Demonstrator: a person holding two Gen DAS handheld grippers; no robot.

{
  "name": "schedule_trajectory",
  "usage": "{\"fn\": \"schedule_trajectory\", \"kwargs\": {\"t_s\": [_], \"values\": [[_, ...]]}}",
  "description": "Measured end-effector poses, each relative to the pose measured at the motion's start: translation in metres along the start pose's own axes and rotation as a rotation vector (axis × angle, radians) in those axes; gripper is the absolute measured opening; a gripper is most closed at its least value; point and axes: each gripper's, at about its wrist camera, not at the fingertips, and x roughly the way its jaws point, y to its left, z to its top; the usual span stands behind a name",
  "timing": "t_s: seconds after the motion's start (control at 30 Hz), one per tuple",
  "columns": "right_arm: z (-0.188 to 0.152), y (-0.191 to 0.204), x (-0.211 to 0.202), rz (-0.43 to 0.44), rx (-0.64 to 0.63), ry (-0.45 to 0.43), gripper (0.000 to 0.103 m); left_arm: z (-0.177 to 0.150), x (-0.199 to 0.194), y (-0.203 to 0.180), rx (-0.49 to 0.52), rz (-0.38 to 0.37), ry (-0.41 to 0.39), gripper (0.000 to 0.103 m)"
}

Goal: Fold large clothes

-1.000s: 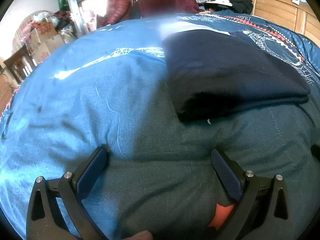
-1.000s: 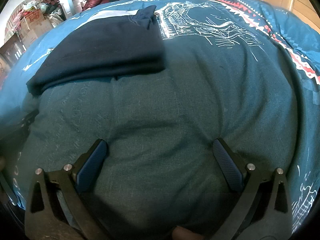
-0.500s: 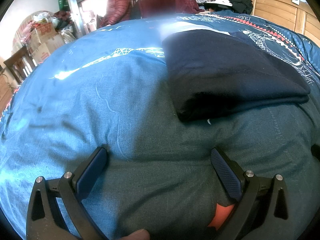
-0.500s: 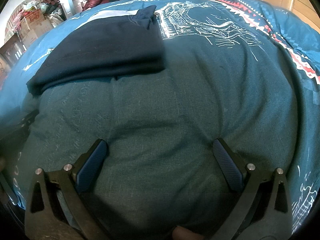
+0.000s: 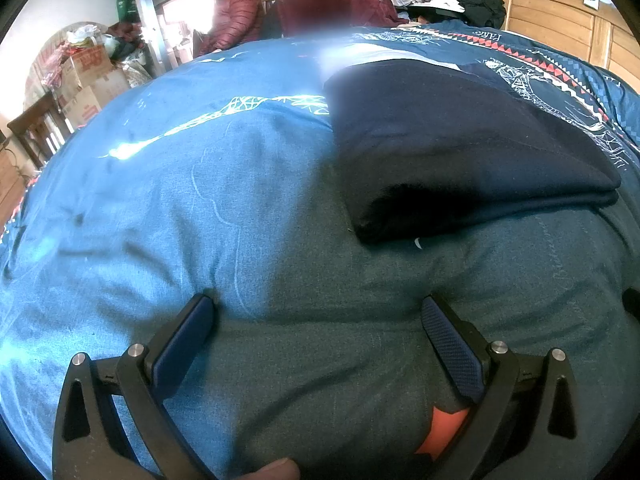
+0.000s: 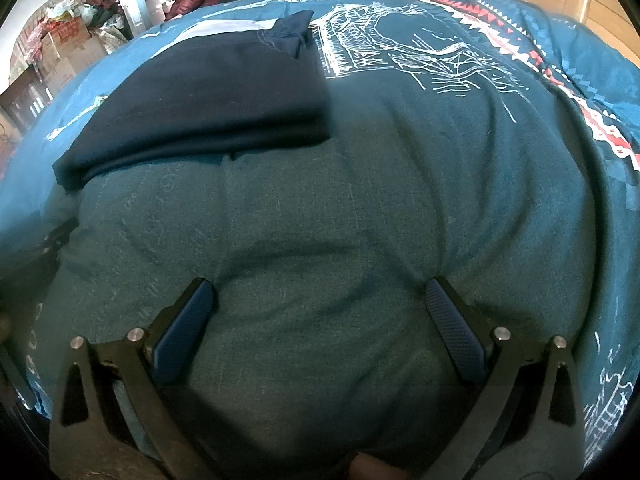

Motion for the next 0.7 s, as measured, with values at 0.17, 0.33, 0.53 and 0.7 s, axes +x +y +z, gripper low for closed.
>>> {"fn": "schedule_trajectory", "kwargs": {"t_s": [0.17, 0.33, 0.53, 0.7], "values": [[0.0021, -0.0007, 0.0, 0.01, -0.018, 0.012, 0.103, 0.0, -0.0005, -0.0007, -0.001, -0.001, -0.001, 0.103], [0.0041, -0.0011, 0.0014, 0.006, -0.017, 0.016, 0.103, 0.0001, -0.0012, -0.0001, -0.003, -0.002, -0.003, 0.103], [0.0066, -0.0001, 0.003, -0.005, -0.012, 0.017, 0.103, 0.0001, -0.0013, -0.0008, 0.0, 0.006, -0.006, 0.103], [0.008, -0.001, 0.0036, -0.002, -0.02, 0.021, 0.103, 0.0007, -0.0005, 0.001, -0.005, -0.003, -0.003, 0.103]]}}
